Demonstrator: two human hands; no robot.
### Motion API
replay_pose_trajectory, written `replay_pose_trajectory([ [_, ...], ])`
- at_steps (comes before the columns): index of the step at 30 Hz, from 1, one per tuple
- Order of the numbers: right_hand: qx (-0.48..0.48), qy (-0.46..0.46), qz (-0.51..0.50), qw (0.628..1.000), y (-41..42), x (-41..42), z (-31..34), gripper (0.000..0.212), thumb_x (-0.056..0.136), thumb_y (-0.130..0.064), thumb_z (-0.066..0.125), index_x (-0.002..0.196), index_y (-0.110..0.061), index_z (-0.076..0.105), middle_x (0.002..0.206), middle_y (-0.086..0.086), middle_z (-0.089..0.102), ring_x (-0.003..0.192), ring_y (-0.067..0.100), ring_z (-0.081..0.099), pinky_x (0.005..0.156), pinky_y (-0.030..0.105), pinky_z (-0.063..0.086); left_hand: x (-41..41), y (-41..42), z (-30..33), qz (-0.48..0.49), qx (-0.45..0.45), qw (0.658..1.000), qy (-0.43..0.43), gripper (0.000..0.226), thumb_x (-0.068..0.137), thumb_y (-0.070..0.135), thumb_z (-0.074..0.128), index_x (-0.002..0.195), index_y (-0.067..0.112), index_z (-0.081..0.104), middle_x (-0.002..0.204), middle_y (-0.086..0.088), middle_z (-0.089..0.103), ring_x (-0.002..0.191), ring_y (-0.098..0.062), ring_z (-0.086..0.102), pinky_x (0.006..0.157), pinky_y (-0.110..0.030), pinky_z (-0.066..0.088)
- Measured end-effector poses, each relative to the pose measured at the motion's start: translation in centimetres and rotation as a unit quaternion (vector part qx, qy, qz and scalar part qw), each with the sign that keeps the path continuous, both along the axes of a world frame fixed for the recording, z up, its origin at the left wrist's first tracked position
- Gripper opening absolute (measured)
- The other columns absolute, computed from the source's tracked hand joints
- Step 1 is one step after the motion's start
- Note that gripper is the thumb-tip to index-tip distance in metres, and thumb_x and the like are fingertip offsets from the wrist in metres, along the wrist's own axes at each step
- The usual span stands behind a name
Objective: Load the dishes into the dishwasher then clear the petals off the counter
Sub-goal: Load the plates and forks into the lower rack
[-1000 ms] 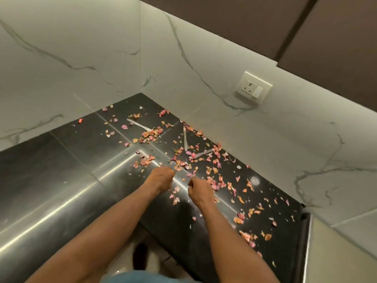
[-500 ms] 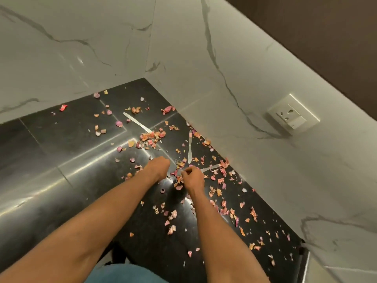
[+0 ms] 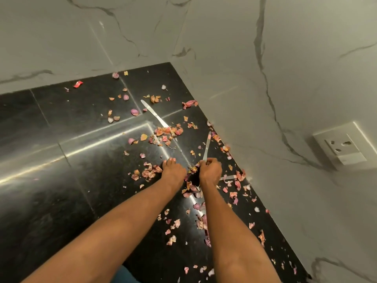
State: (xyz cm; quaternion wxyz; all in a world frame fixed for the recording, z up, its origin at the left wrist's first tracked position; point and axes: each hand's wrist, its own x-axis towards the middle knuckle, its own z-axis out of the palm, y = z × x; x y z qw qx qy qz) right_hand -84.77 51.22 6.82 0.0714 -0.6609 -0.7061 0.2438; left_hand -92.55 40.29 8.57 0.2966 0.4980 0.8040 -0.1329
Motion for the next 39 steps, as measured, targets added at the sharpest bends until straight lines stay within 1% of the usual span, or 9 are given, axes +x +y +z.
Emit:
replay_pose_trajectory([
  [6, -0.008, -0.014, 0.012, 1.0, 1.8, -1.2, -0.9, 0.04, 0.087, -0.033, 0.081, 0.121, -0.019, 0.064, 0.111, 0.005, 0.067, 0.109, 0.027, 0.065, 0.093, 0.048, 0.055, 0.0, 0.5, -0.8, -0.007, 0.003, 1.0, -0.018, 0.062, 0.098, 0.009, 0.058, 0.155, 0.011, 0.034, 0.166, -0.025, 0.006, 0.154, -0.042, 0.005, 0.124, -0.054, 0.013],
  [9, -0.056, -0.003, -0.013, 0.998, 2.5, -1.8, -0.7, 0.048, 0.086, -0.027, 0.082, 0.128, -0.016, 0.062, 0.12, 0.011, 0.07, 0.116, 0.032, 0.065, 0.098, 0.045, 0.054, 0.5, 0.8, -1.5, -0.016, -0.009, 1.0, -0.015, 0.059, 0.104, 0.019, 0.05, 0.157, 0.007, 0.027, 0.165, -0.029, 0.001, 0.153, -0.045, 0.0, 0.124, -0.057, 0.011],
  [16, -0.128, -0.023, -0.024, 0.991, 3.4, -2.0, 0.2, 0.025, 0.09, -0.029, 0.074, 0.108, -0.012, 0.077, 0.11, 0.011, 0.075, 0.099, 0.031, 0.07, 0.09, 0.041, 0.056, 1.0, 0.9, -2.8, 0.026, 0.018, 0.999, -0.028, 0.053, 0.111, 0.026, 0.031, 0.158, 0.003, 0.023, 0.161, -0.037, -0.004, 0.151, -0.05, -0.003, 0.123, -0.059, 0.011],
  [19, -0.082, -0.06, -0.012, 0.995, 2.3, -1.7, 0.3, 0.02, 0.092, -0.027, 0.066, 0.102, -0.014, 0.078, 0.104, 0.011, 0.075, 0.096, 0.031, 0.07, 0.088, 0.042, 0.057, 1.2, 0.8, -2.9, 0.036, 0.017, 0.999, -0.025, 0.053, 0.111, 0.024, 0.031, 0.157, -0.001, 0.023, 0.16, -0.039, -0.002, 0.15, -0.052, -0.002, 0.122, -0.061, 0.012],
  [23, 0.056, -0.041, -0.024, 0.997, -1.1, 0.4, 0.9, 0.013, 0.098, -0.024, 0.062, 0.106, -0.013, 0.065, 0.103, 0.004, 0.065, 0.09, 0.022, 0.061, 0.084, 0.04, 0.052, 1.4, 0.6, -2.5, 0.028, 0.023, 0.999, -0.022, 0.054, 0.104, 0.01, 0.047, 0.155, 0.0, 0.03, 0.159, -0.04, 0.006, 0.149, -0.055, 0.003, 0.12, -0.063, 0.017],
  [30, 0.054, 0.022, -0.04, 0.997, -8.4, 7.9, 0.6, 0.009, 0.098, -0.028, 0.063, 0.104, -0.022, 0.06, 0.097, -0.005, 0.058, 0.093, 0.015, 0.058, 0.088, 0.04, 0.053, 0.8, -0.3, -1.7, -0.008, 0.024, 0.999, -0.032, 0.048, 0.105, 0.015, 0.048, 0.152, 0.013, 0.041, 0.162, -0.03, 0.018, 0.153, -0.046, 0.005, 0.124, -0.056, 0.011],
  [33, 0.065, 0.033, -0.007, 0.997, -11.2, 12.0, 0.5, 0.008, 0.098, -0.026, 0.063, 0.094, -0.025, 0.057, 0.092, -0.006, 0.057, 0.089, 0.015, 0.056, 0.084, 0.042, 0.053, 0.6, -1.3, -1.5, 0.014, 0.034, 0.999, -0.034, 0.061, 0.099, 0.009, 0.056, 0.155, 0.002, 0.03, 0.163, -0.033, 0.006, 0.153, -0.045, 0.002, 0.125, -0.053, 0.011],
  [36, 0.062, 0.039, 0.019, 0.997, -13.2, 15.7, 1.0, 0.01, 0.102, -0.023, 0.059, 0.093, -0.025, 0.053, 0.085, -0.008, 0.059, 0.079, 0.012, 0.058, 0.073, 0.04, 0.055, 0.6, -3.0, -1.5, 0.014, 0.069, 0.997, -0.041, 0.085, 0.095, 0.018, 0.064, 0.158, -0.002, 0.01, 0.164, -0.03, -0.005, 0.154, -0.042, -0.006, 0.126, -0.05, 0.005],
  [39, 0.055, 0.029, 0.079, 0.995, -15.4, 18.2, 1.8, 0.005, 0.105, -0.023, 0.052, 0.1, -0.024, 0.052, 0.083, -0.008, 0.057, 0.073, 0.01, 0.059, 0.063, 0.031, 0.052, 1.9, -5.0, -0.8, -0.005, 0.193, 0.981, -0.028, 0.09, 0.094, 0.013, 0.06, 0.16, 0.003, -0.001, 0.165, -0.027, 0.001, 0.155, -0.039, -0.003, 0.127, -0.046, 0.005],
])
